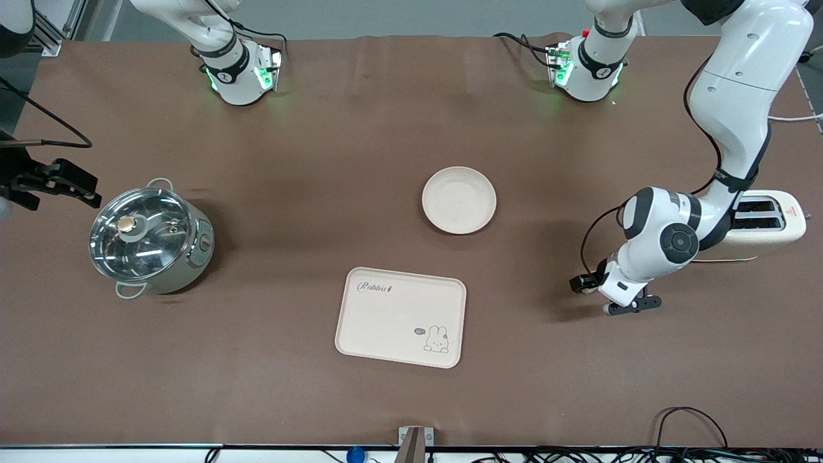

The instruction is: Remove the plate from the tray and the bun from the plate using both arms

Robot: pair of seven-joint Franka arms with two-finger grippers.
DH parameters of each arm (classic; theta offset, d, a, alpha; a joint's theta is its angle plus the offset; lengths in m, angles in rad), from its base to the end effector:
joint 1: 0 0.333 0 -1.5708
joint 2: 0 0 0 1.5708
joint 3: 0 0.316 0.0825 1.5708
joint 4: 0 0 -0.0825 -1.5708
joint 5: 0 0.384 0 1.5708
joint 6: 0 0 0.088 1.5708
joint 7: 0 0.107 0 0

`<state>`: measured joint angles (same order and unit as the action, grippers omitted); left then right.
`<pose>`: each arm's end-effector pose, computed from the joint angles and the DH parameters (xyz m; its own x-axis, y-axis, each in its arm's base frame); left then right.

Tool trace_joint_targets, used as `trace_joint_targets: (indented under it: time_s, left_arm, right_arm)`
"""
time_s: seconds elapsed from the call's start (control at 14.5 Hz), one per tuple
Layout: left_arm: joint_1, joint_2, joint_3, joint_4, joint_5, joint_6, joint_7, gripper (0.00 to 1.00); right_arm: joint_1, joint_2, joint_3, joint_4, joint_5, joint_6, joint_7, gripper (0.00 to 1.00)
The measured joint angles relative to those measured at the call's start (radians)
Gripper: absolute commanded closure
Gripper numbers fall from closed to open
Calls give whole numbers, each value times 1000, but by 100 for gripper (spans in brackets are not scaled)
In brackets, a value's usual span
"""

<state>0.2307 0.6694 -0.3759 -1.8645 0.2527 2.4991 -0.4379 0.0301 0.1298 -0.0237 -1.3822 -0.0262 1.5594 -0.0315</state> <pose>0.6336 -0.0820 0.1781 0.9860 0.1666 -0.0037 0.1663 -0.9828 0.0807 0.5942 0.0020 0.6379 0.9982 0.0379 0.0465 0.0365 -0.9989 0.0307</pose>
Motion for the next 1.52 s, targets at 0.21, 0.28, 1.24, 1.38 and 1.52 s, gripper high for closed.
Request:
trace_joint_targets:
  time_s: [0.21,0.28,1.24,1.38,1.52]
  left_arm:
    - [3,-14,-9,19,0,-33,-2,0]
    - [4,-26,-11,31,0,-65,-6,0]
    - [36,-401,-50,500,-94,-864,130,0]
    - [44,-468,-51,498,-122,-922,188,0]
    - [43,-492,-55,493,-149,-978,200,0]
  right_arm:
    - [0,0,1,0,0,1,0,0]
    - [0,0,1,0,0,1,0,0]
    - [-19,2,3,-4,27,17,4,0]
    - [-39,2,2,-7,42,17,3,0]
    - [-44,2,3,-10,44,17,3,0]
